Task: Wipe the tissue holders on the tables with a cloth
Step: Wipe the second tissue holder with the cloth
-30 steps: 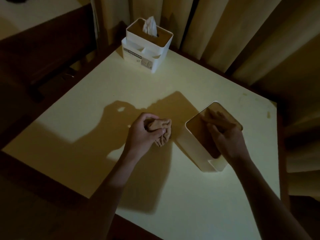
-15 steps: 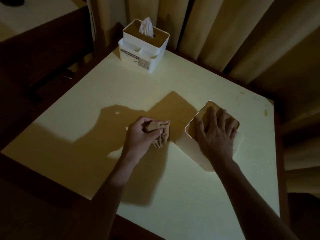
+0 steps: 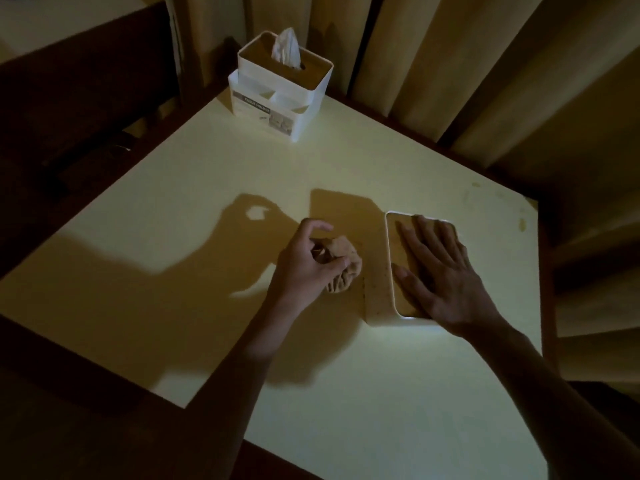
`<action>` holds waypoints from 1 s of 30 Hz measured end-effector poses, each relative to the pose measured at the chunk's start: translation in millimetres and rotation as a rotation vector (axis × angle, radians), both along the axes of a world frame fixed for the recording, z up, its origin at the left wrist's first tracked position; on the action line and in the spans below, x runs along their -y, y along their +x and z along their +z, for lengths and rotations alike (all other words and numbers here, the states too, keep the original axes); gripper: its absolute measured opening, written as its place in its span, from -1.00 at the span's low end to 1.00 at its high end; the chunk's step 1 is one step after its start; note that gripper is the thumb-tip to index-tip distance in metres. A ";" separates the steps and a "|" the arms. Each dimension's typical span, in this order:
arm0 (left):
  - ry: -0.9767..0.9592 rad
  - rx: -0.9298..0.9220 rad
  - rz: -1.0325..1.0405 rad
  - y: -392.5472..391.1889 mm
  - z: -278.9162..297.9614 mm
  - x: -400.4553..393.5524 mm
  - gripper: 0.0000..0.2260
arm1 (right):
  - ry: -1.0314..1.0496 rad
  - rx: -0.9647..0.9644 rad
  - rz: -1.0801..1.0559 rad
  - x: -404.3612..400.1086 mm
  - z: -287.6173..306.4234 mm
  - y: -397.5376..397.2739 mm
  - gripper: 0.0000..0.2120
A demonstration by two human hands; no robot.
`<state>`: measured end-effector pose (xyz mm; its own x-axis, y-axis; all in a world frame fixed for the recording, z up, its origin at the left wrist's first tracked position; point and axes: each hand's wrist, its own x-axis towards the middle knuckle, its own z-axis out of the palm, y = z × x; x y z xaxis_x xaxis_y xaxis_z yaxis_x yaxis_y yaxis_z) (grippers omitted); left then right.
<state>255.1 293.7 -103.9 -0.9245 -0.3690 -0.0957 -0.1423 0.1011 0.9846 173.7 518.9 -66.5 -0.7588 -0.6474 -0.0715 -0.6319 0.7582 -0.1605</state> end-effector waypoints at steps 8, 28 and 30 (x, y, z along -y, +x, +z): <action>0.031 -0.174 0.068 -17.5 -0.2 -20.7 -0.77 | -0.064 -0.023 -0.030 4.7 1.0 2.6 -0.36; 0.031 -0.166 0.025 -38.0 -12.2 -39.2 -0.62 | -0.085 -0.005 -0.054 3.2 0.7 2.9 -0.31; -0.068 -0.192 0.021 -43.4 -12.9 -36.9 -0.63 | -0.091 -0.001 -0.065 4.0 2.2 3.8 -0.32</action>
<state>211.7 330.6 -116.8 -0.9153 -0.3882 0.1074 0.0446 0.1674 0.9849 177.5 514.9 -64.3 -0.7992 -0.6009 -0.0136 -0.5824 0.7798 -0.2295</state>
